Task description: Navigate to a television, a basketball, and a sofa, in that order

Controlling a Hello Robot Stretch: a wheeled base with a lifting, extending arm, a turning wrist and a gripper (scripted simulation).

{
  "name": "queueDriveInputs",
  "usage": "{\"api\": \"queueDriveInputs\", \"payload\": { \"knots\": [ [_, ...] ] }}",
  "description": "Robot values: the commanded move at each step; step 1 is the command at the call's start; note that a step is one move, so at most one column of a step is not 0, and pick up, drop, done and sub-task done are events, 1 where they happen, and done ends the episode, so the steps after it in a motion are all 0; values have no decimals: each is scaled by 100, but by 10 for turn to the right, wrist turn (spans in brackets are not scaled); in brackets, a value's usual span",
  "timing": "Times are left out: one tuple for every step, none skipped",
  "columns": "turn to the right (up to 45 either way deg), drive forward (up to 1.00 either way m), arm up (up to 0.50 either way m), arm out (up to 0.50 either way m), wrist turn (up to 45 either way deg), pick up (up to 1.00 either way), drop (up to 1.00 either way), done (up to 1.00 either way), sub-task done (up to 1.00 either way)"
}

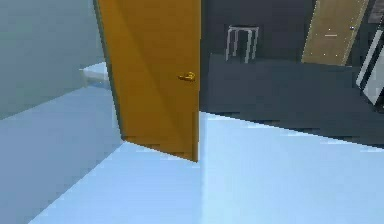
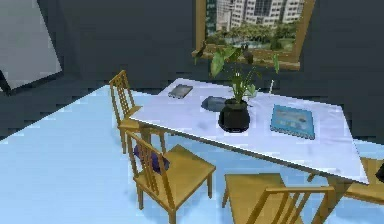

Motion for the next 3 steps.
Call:
{"api": "queueDriveInputs", "payload": {
  "knots": [
    [-150, 0, 0, 0, 0, 0, 0, 0, 0],
    [0, 45, 0, 0, 0, 0, 0, 0, 0],
    [-450, 0, 0, 0, 0, 0, 0, 0, 0]
  ]
}}
